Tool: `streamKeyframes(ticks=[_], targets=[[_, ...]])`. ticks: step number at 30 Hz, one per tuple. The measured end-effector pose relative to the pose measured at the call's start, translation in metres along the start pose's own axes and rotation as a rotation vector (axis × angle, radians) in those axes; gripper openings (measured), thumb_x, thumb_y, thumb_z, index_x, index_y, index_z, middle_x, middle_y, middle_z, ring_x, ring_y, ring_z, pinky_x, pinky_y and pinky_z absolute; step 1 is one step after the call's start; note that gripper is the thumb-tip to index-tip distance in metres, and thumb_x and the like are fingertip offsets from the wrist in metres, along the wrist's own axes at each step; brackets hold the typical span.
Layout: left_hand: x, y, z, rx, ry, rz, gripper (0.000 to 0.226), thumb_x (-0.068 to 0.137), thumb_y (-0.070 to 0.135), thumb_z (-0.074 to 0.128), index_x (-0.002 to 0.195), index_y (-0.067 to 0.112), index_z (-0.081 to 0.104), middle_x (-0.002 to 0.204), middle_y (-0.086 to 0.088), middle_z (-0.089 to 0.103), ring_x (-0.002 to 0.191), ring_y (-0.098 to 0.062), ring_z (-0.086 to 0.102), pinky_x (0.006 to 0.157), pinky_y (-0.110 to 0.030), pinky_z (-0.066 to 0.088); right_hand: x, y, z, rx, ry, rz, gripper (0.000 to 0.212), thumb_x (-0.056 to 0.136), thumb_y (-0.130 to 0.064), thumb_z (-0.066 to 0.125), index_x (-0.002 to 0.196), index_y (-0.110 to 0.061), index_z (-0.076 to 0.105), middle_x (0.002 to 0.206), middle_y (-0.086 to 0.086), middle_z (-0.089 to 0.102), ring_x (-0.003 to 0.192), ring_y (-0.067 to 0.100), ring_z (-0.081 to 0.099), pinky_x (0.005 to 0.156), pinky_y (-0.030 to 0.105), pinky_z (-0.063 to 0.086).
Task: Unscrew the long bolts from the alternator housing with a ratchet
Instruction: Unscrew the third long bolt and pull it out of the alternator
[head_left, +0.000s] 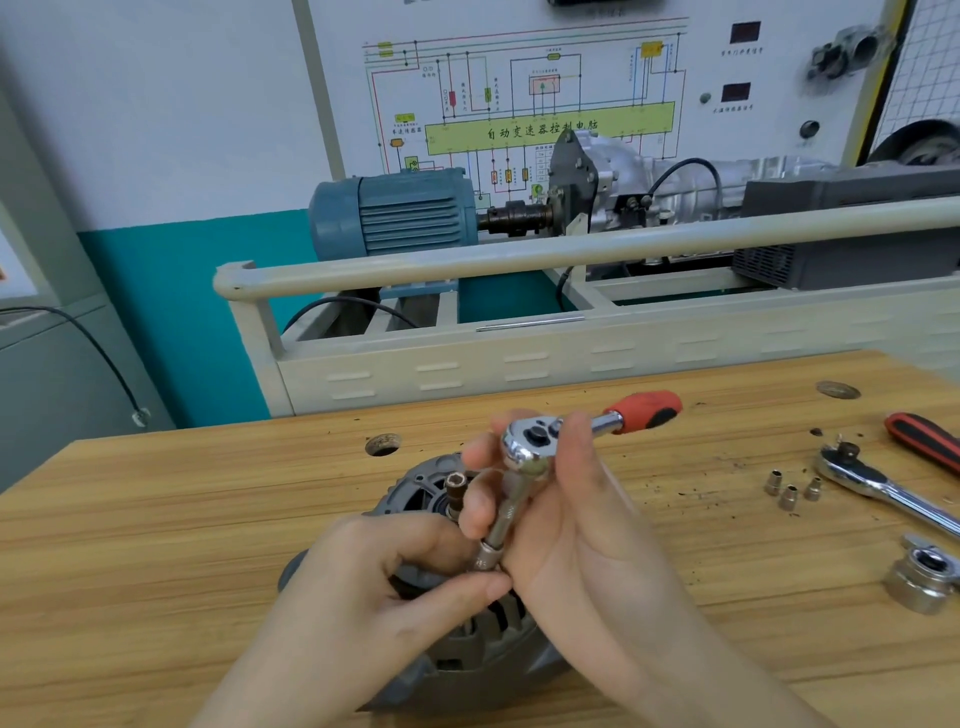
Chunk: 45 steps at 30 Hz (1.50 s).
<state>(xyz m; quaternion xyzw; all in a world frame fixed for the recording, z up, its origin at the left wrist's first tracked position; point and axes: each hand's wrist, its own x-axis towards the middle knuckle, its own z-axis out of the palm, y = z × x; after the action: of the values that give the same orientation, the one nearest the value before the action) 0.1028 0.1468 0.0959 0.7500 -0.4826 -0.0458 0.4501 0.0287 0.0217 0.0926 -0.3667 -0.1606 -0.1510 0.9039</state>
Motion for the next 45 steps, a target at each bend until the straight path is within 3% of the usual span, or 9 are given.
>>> streamKeyframes(ticks=[6, 13, 22, 26, 29, 34, 38, 42, 45], targets=[[0.001, 0.000, 0.003, 0.039, 0.067, 0.043, 0.024, 0.052, 0.058, 0.064, 0.066, 0.038, 0.065, 0.053, 0.020, 0.060, 0.055, 0.004, 0.058, 0.052, -0.005, 0.040, 0.000, -0.003, 0.000, -0.013, 0.051, -0.057, 0.043, 0.055, -0.040, 0.083, 0.081, -0.011, 0.064, 0.077, 0.005, 0.065, 0.060, 0.013, 0.059, 0.059, 0.023, 0.050], [0.000, -0.001, -0.005, 0.016, -0.092, 0.082, 0.031, 0.069, 0.054, 0.059, 0.086, 0.030, 0.069, 0.077, 0.009, 0.070, 0.073, -0.002, 0.063, 0.064, -0.015, 0.048, -0.002, -0.001, 0.005, -0.081, -0.052, -0.028, 0.033, 0.072, -0.047, 0.066, 0.086, -0.018, 0.070, 0.083, 0.001, 0.069, 0.066, 0.010, 0.062, 0.065, 0.022, 0.050], [0.001, -0.003, -0.002, 0.033, 0.016, 0.072, 0.035, 0.056, 0.056, 0.067, 0.073, 0.025, 0.067, 0.064, 0.009, 0.067, 0.064, -0.005, 0.064, 0.059, -0.022, 0.050, -0.004, -0.003, 0.007, -0.102, -0.065, -0.064, 0.025, 0.062, -0.035, 0.081, 0.077, -0.021, 0.067, 0.075, 0.001, 0.066, 0.061, 0.011, 0.059, 0.062, 0.023, 0.050], [0.001, -0.002, -0.006, 0.040, -0.059, 0.119, 0.020, 0.064, 0.051, 0.065, 0.071, 0.032, 0.065, 0.063, 0.016, 0.064, 0.061, 0.000, 0.060, 0.056, -0.012, 0.045, -0.005, 0.000, 0.010, -0.125, -0.097, -0.058, 0.026, 0.065, -0.040, 0.078, 0.081, -0.021, 0.068, 0.080, 0.000, 0.068, 0.062, 0.011, 0.061, 0.062, 0.022, 0.049], [-0.001, -0.003, -0.008, 0.084, -0.153, 0.120, 0.026, 0.072, 0.052, 0.057, 0.075, 0.026, 0.062, 0.068, 0.007, 0.064, 0.065, -0.007, 0.060, 0.062, -0.027, 0.050, -0.006, 0.002, 0.013, -0.116, -0.134, -0.033, 0.030, 0.070, -0.044, 0.071, 0.087, -0.019, 0.069, 0.083, 0.000, 0.070, 0.064, 0.010, 0.061, 0.062, 0.019, 0.049], [-0.001, -0.004, -0.004, 0.084, -0.063, 0.103, 0.037, 0.066, 0.054, 0.062, 0.067, 0.017, 0.060, 0.062, -0.007, 0.059, 0.058, -0.020, 0.055, 0.056, -0.035, 0.046, -0.005, 0.000, 0.011, -0.122, -0.088, -0.043, 0.035, 0.065, -0.046, 0.074, 0.083, -0.018, 0.069, 0.080, 0.000, 0.068, 0.062, 0.009, 0.060, 0.060, 0.019, 0.048], [0.000, -0.003, 0.000, 0.079, 0.003, 0.071, 0.034, 0.057, 0.059, 0.063, 0.069, 0.027, 0.065, 0.053, 0.012, 0.058, 0.052, 0.001, 0.052, 0.051, -0.016, 0.043, -0.003, -0.001, 0.006, -0.085, -0.036, -0.080, 0.030, 0.059, -0.039, 0.081, 0.077, -0.019, 0.068, 0.079, 0.003, 0.067, 0.060, 0.011, 0.060, 0.060, 0.022, 0.050], [-0.001, -0.003, -0.002, 0.077, -0.043, 0.095, 0.038, 0.064, 0.057, 0.061, 0.063, 0.019, 0.062, 0.055, 0.000, 0.054, 0.051, 0.001, 0.044, 0.049, -0.012, 0.035, -0.001, 0.000, 0.003, -0.092, -0.061, -0.073, 0.031, 0.063, -0.039, 0.077, 0.084, -0.017, 0.069, 0.080, 0.003, 0.068, 0.062, 0.011, 0.060, 0.062, 0.021, 0.050], [-0.001, 0.000, -0.001, 0.016, -0.043, 0.098, 0.018, 0.068, 0.052, 0.059, 0.074, 0.037, 0.066, 0.061, 0.014, 0.063, 0.061, 0.009, 0.055, 0.056, -0.006, 0.041, 0.000, -0.001, 0.002, -0.092, -0.040, -0.054, 0.033, 0.065, -0.043, 0.074, 0.086, -0.017, 0.069, 0.080, 0.002, 0.068, 0.064, 0.010, 0.061, 0.063, 0.020, 0.050]])
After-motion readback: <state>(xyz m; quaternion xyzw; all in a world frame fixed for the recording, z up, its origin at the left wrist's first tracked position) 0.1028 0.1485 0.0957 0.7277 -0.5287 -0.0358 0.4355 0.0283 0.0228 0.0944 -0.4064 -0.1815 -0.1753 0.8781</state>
